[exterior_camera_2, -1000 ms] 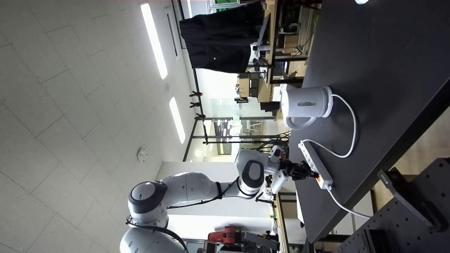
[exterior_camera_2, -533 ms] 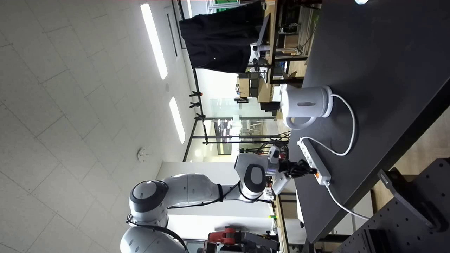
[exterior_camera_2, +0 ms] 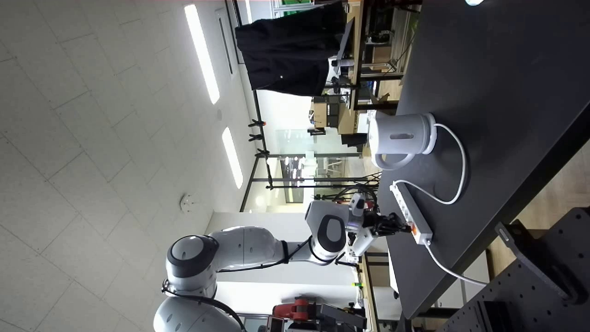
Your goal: Turn off the main adapter switch
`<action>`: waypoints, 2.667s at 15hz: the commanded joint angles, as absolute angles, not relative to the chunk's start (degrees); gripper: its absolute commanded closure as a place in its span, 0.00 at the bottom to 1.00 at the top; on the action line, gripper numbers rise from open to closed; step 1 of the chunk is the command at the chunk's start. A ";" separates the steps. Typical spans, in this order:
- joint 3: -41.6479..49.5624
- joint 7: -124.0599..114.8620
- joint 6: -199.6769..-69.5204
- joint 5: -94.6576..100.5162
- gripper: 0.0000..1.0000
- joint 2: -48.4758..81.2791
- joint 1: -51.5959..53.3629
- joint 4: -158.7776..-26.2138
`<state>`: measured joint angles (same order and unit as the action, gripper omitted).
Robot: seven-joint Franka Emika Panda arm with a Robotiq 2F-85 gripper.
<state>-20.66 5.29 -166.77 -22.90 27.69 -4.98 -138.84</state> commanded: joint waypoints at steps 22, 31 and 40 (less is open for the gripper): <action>-16.96 5.94 -161.97 -22.16 1.00 24.46 -3.84 -141.42; -8.93 5.59 -158.95 -4.07 1.00 23.27 4.07 -140.81; -10.35 4.43 -159.86 -5.27 1.00 21.94 4.38 -140.76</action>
